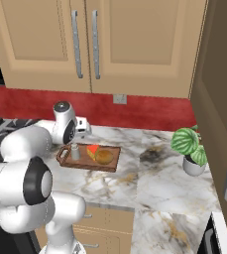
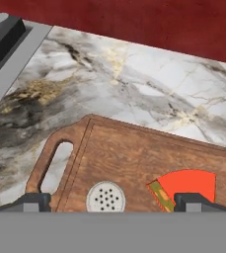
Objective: Retrieve the reheated potato from the microwave, then place the potato, cheese, and condiment on the cutting board.
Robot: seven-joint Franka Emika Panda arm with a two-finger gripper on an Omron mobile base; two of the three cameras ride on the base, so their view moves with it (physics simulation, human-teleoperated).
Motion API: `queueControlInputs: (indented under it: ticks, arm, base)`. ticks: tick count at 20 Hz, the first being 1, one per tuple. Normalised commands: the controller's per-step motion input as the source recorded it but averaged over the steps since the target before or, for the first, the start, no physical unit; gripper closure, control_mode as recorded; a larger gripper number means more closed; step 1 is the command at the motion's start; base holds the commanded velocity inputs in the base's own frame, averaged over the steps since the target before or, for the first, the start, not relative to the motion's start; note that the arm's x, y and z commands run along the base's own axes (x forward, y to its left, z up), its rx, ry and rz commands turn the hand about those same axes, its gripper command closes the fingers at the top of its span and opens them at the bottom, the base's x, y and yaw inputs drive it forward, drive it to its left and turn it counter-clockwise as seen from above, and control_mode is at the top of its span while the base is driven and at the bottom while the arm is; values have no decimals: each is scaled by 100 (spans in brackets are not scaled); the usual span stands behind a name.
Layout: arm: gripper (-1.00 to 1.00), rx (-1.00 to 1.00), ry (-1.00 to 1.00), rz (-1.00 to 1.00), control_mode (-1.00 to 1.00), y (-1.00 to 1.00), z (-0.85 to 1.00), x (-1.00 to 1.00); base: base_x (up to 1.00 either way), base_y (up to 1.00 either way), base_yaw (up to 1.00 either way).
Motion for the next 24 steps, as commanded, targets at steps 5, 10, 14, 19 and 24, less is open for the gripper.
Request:
queueControlInputs:
  ticks: [5, 10, 14, 19, 24]
  arm:
    - [-100, 10, -6, 0, -100, 0, 44, -20]
    - [-100, 8, -4, -1, -100, 0, 40, -32]
    - [-100, 1, -8, -2, -100, 0, 32, -41]
    - [-100, 2, -19, 0, -100, 0, 29, -46]
    - [-100, 0, -17, 0, -100, 0, 18, -46]
  base:
    - [0, 0, 0]
    - [0, 0, 0]
    - [0, 0, 0]
    - [0, 0, 0]
    - [0, 0, 0]
